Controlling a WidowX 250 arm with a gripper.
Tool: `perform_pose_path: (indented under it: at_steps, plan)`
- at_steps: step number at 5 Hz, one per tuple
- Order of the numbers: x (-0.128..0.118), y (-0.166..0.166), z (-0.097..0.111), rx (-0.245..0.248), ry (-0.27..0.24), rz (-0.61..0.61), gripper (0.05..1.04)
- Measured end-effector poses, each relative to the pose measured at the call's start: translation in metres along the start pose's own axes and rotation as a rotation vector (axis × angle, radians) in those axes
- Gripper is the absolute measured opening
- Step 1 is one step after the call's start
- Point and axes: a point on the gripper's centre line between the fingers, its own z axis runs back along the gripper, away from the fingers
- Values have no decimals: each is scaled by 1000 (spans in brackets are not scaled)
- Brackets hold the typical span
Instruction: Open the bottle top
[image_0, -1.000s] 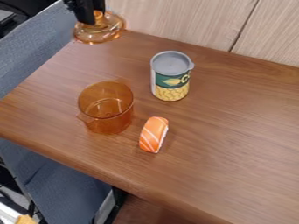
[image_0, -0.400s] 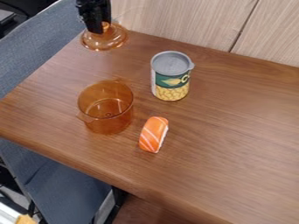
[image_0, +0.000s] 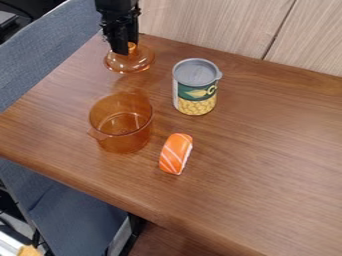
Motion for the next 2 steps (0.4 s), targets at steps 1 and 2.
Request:
perform_pose_path:
  at_steps: [1,2]
  plan:
    - [-5,-5,-9,-9,-2,-31,394]
    - [-5,-7,-10,-23,-14,-46,394]
